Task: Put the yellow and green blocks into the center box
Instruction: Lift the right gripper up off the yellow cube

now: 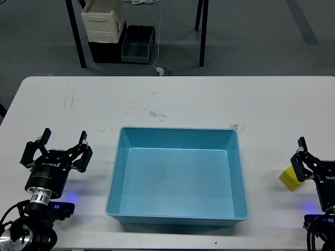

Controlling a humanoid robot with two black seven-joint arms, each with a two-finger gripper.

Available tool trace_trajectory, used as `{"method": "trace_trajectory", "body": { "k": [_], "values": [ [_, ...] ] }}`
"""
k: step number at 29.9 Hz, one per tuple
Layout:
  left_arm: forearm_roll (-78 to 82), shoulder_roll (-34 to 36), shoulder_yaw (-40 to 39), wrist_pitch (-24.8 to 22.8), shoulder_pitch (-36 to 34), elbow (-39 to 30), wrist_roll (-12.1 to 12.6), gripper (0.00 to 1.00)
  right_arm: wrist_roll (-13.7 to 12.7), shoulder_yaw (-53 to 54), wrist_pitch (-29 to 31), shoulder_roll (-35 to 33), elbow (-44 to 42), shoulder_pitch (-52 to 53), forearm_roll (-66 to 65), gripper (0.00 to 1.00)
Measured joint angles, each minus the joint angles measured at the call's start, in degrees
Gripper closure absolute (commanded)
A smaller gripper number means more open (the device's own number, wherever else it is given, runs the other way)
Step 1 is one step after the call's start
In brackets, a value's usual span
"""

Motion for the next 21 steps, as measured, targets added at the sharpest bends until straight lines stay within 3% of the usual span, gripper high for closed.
{"method": "trace_trajectory", "body": {
  "k": [15,21],
  "values": [
    [-0.2,0.0,-0.7,0.1,0.0,0.0,-0.1,0.00,0.3,1.6,1.3,0.0,-0.8,1.2,-1.3,0.00],
    [-0.3,0.0,-1.1,0.2,-0.2,0.5,-0.1,0.00,0.3,3.5,2.0,-6.6,-2.4,7.1,-12.0,0.00]
  ]
}}
